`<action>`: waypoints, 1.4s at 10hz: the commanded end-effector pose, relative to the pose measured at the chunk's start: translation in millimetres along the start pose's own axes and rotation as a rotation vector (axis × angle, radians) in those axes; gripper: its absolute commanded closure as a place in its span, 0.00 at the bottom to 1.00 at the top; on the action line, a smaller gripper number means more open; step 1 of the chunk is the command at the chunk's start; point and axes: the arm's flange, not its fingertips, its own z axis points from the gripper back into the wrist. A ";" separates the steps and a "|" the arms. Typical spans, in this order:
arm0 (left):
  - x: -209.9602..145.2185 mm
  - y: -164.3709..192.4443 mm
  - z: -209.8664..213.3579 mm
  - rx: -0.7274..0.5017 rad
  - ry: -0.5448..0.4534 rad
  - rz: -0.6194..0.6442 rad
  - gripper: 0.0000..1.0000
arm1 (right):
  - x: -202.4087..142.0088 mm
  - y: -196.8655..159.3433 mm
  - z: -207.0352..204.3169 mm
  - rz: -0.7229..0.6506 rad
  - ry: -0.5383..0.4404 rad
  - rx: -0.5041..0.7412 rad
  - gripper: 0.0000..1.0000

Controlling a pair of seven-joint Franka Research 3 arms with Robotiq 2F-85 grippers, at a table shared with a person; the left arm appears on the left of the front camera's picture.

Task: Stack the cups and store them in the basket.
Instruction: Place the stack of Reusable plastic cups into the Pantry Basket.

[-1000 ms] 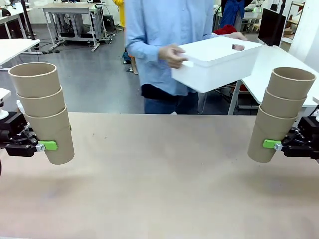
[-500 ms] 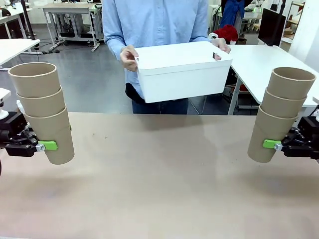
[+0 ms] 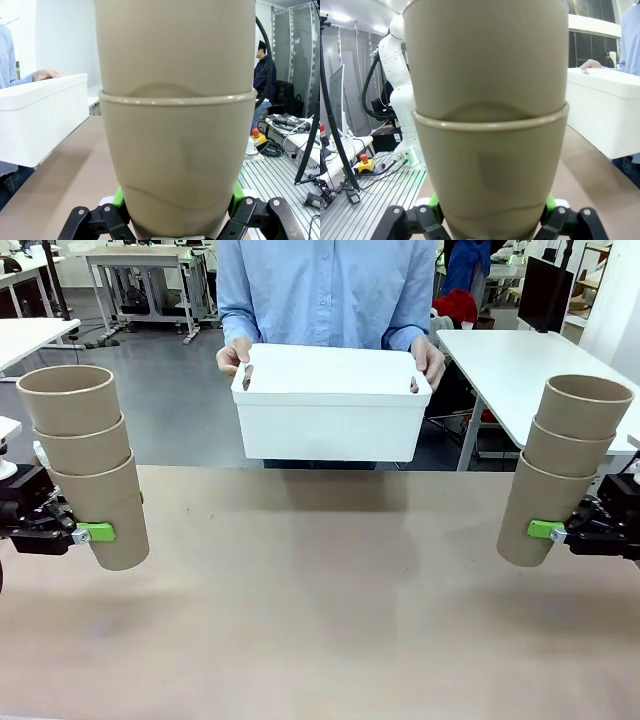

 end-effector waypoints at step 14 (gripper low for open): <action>2.5 -0.4 -0.8 -0.004 -0.011 -0.005 0.15 | 3.1 0.0 0.1 0.007 0.000 0.000 0.16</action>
